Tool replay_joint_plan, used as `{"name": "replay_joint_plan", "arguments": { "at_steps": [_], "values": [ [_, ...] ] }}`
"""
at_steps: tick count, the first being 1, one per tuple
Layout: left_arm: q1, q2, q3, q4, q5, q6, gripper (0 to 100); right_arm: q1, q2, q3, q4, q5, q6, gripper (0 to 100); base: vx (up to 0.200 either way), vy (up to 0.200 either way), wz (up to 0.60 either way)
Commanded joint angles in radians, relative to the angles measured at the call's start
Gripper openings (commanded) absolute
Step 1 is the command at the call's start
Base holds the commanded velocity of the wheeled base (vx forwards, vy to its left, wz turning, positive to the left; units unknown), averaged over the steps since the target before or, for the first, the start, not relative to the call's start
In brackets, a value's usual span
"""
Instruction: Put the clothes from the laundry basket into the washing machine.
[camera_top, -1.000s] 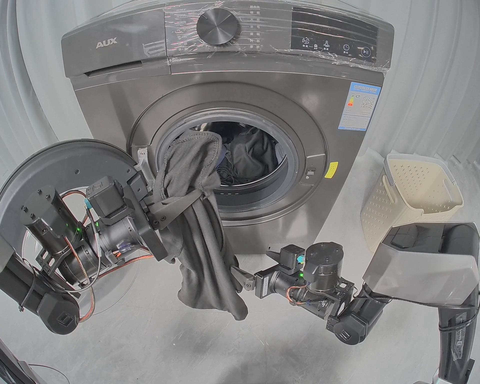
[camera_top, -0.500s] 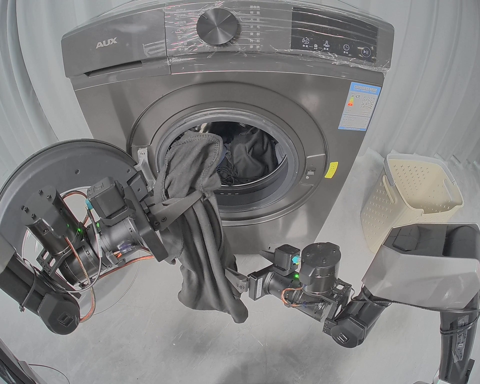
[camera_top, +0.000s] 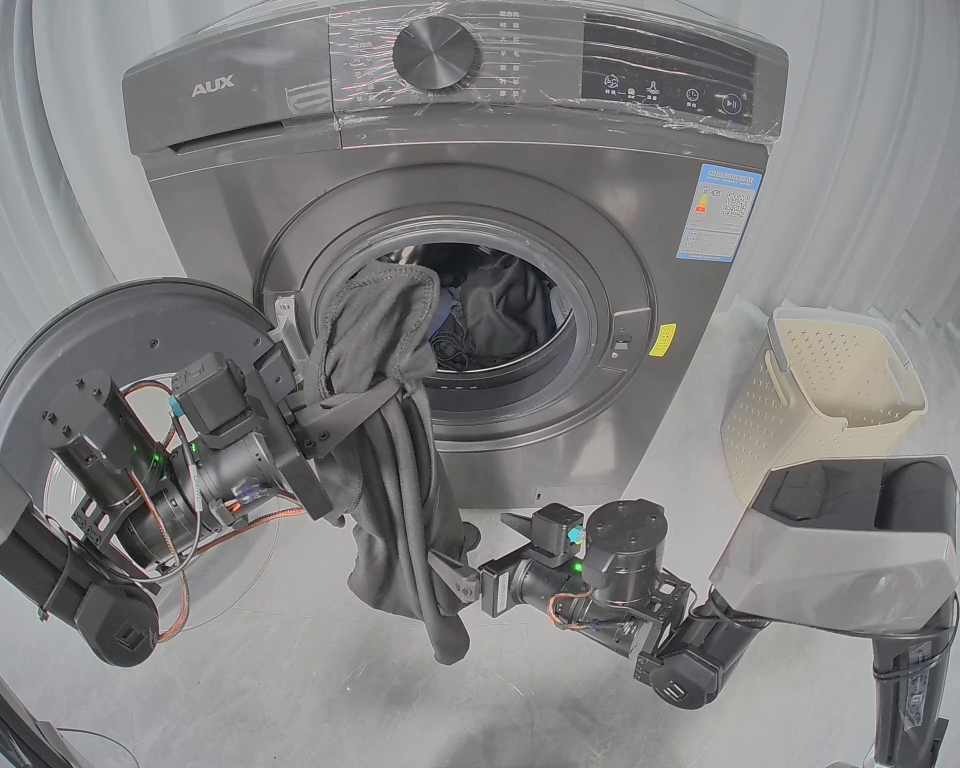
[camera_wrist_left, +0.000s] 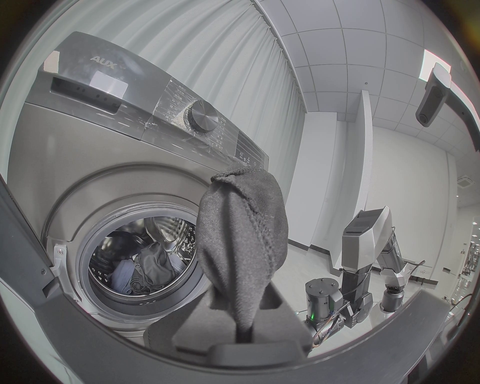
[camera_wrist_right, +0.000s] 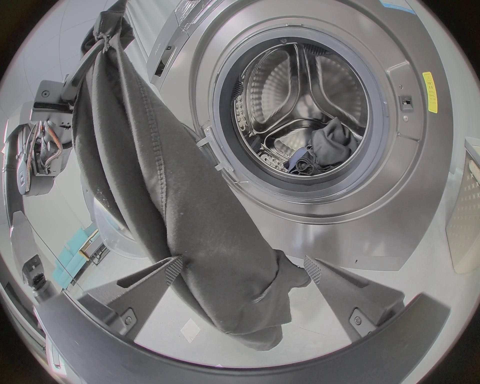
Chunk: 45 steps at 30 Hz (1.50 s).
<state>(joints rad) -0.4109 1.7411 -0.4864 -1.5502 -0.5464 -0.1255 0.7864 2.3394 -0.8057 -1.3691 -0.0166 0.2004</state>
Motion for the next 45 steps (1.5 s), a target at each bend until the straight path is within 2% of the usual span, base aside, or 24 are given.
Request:
{"name": "replay_joint_plan", "arguments": {
  "at_steps": [1,12,24,37,45],
  "values": [
    [0.001,0.002,0.0,-0.001,0.0,0.0,0,0.01,0.005,0.002,-0.005,0.001,0.002,100,0.0,0.0,0.0],
    [-0.002,0.002,0.003,-0.001,0.0,0.001,0,-0.01,-0.026,-0.009,0.004,-0.002,-0.001,100,0.0,0.0,0.0],
    [-0.003,0.005,0.008,-0.001,0.0,0.003,0,-0.029,-0.04,-0.067,0.005,-0.002,-0.001,100,0.0,0.0,0.0],
    [-0.005,0.006,0.006,0.001,0.0,0.006,0,0.001,0.031,-0.072,0.005,-0.002,-0.003,100,0.0,0.0,0.0],
    [-0.008,0.005,0.006,-0.001,0.0,0.007,0,-0.018,0.064,-0.107,0.005,-0.006,-0.001,100,0.0,0.0,0.0]
  ]
}}
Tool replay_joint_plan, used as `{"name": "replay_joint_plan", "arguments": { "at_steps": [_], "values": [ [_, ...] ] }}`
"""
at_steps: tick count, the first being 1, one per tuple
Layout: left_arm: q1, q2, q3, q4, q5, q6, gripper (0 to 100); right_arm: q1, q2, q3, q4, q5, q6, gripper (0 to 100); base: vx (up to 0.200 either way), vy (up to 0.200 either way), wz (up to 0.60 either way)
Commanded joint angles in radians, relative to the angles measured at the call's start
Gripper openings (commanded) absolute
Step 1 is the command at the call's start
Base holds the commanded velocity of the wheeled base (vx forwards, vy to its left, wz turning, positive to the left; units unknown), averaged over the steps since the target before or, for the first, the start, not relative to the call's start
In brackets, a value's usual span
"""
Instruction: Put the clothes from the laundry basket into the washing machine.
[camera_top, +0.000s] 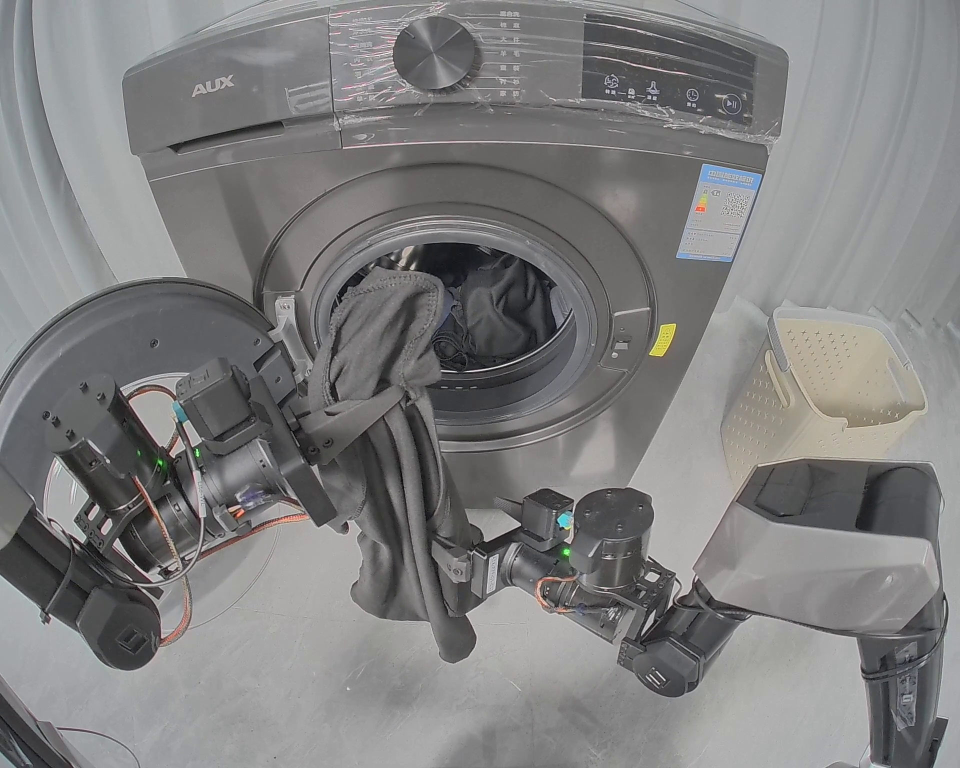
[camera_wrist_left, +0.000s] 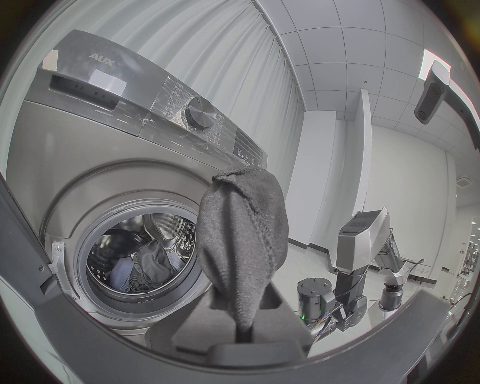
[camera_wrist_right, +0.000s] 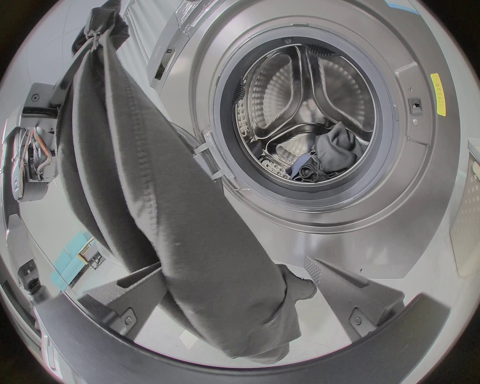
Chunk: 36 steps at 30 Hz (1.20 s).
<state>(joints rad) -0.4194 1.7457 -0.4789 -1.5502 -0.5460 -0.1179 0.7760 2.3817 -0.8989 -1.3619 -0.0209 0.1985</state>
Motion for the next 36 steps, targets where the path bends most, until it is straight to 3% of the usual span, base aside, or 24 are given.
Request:
{"name": "replay_joint_plan", "arguments": {
  "at_steps": [1,2,3,9,18,36],
  "values": [
    [0.001,0.0,-0.001,-0.001,0.0,-0.002,0,-0.009,0.022,-0.017,-0.002,-0.014,-0.001,100,0.0,0.0,0.0],
    [0.002,0.0,-0.001,-0.001,0.0,-0.002,0,-0.009,0.022,-0.018,-0.002,-0.025,-0.001,100,0.0,0.0,0.0],
    [0.004,0.001,-0.003,-0.001,0.0,-0.002,0,-0.009,0.021,-0.017,-0.003,-0.028,-0.001,0,0.0,0.0,0.0],
    [0.007,0.012,0.002,-0.001,0.0,0.0,0,-0.015,-0.055,0.028,-0.008,-0.031,0.004,0,0.0,0.0,0.0],
    [0.008,0.021,0.003,-0.001,0.0,0.001,0,-0.101,-0.219,0.143,0.0,-0.03,-0.005,0,0.0,0.0,0.0],
    [0.033,0.02,-0.01,-0.001,0.009,0.004,0,-0.247,-0.47,0.183,-0.014,-0.008,-0.007,0,0.0,0.0,0.0]
  ]
}}
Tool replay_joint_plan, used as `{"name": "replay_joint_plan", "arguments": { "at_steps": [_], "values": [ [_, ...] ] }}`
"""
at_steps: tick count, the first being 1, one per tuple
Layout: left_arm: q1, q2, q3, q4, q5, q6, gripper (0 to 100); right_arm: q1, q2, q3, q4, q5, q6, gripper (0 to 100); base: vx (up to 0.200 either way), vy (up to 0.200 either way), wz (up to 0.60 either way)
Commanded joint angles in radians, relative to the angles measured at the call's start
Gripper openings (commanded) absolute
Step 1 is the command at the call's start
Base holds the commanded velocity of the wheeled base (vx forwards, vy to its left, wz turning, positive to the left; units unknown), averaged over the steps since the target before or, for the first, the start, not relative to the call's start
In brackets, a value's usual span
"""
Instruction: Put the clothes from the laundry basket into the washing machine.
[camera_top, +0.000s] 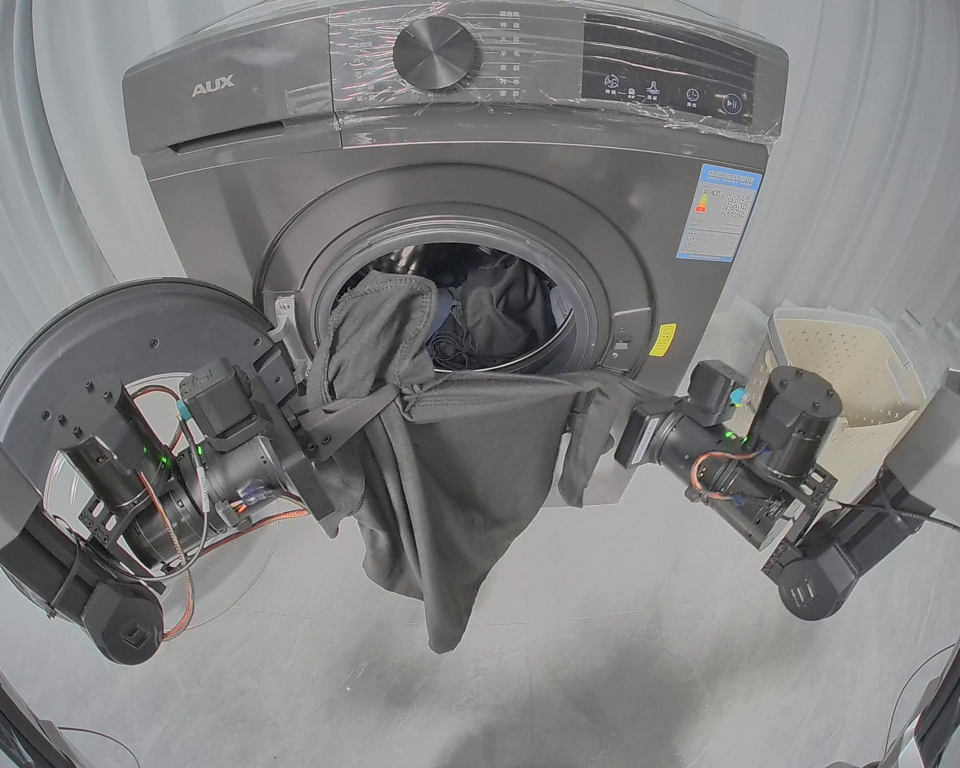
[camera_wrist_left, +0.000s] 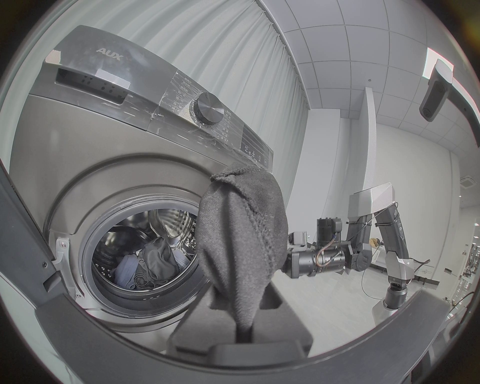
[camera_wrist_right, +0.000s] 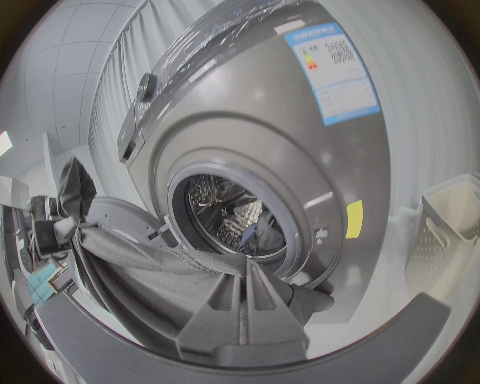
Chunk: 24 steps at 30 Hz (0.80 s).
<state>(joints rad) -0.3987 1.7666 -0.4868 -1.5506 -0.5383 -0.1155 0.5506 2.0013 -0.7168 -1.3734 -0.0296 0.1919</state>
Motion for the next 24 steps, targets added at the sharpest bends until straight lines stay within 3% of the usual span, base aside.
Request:
{"name": "replay_joint_plan", "arguments": {
  "at_steps": [1,8,11,16,24],
  "values": [
    [0.017,-0.004,-0.003,0.0,0.004,0.002,0,-0.021,-0.119,0.008,-0.003,0.0,0.001,0,0.0,0.0,0.0],
    [0.023,-0.01,-0.016,0.0,0.018,0.002,0,-0.021,-0.176,0.066,-0.065,0.003,0.012,0,0.0,0.0,0.0],
    [0.024,-0.016,-0.047,0.0,0.058,0.0,0,-0.023,-0.174,0.129,-0.13,0.025,0.014,0,0.0,0.0,0.0],
    [0.024,-0.045,-0.082,0.0,0.103,-0.009,0,-0.037,-0.176,0.119,-0.141,0.037,0.012,0,0.0,0.0,0.0],
    [0.026,-0.079,-0.088,0.0,0.112,-0.01,0,-0.015,-0.216,0.092,-0.142,0.036,0.012,0,0.0,0.0,0.0]
  ]
}}
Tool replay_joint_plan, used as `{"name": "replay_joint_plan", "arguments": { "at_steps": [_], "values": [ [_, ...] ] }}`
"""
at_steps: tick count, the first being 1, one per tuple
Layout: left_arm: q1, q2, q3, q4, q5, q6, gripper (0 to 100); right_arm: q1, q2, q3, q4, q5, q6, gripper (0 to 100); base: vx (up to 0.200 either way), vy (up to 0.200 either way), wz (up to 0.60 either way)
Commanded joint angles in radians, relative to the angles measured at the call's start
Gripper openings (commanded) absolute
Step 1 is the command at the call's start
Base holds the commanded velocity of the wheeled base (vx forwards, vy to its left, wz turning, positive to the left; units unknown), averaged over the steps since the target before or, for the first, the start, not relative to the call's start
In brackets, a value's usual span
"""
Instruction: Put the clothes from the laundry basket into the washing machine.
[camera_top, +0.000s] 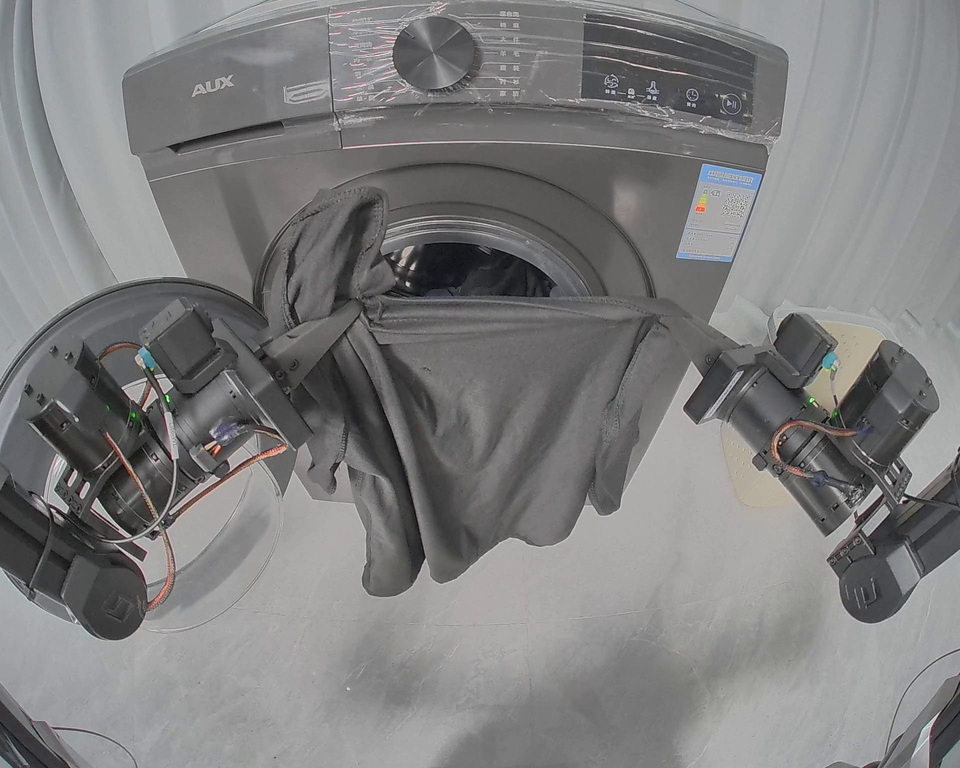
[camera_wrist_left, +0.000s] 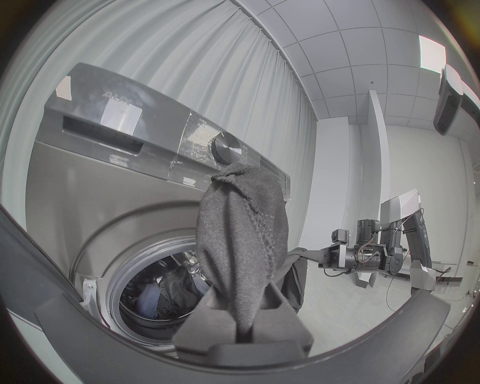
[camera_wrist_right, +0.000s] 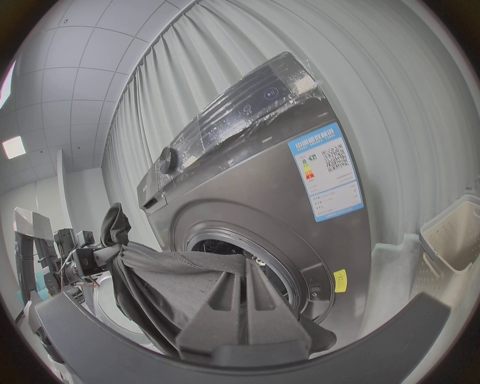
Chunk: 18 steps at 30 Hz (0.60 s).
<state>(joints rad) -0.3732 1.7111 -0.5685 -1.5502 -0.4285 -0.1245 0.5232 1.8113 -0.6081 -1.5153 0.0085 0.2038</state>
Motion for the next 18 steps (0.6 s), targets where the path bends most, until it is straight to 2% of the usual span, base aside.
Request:
{"name": "replay_joint_plan", "arguments": {
  "at_steps": [1,11,18],
  "values": [
    [0.0,-0.024,-0.007,-0.001,0.002,-0.001,0,0.018,-0.027,-0.022,0.0,-0.005,0.002,0,0.0,0.0,0.0],
    [0.046,-0.039,-0.027,-0.001,0.002,-0.004,0,0.049,-0.038,-0.053,0.0,-0.013,0.003,0,0.0,0.0,0.0],
    [0.045,-0.037,-0.027,-0.001,0.002,-0.004,0,0.049,-0.04,-0.059,0.0,-0.013,0.003,0,0.0,0.0,0.0]
  ]
}}
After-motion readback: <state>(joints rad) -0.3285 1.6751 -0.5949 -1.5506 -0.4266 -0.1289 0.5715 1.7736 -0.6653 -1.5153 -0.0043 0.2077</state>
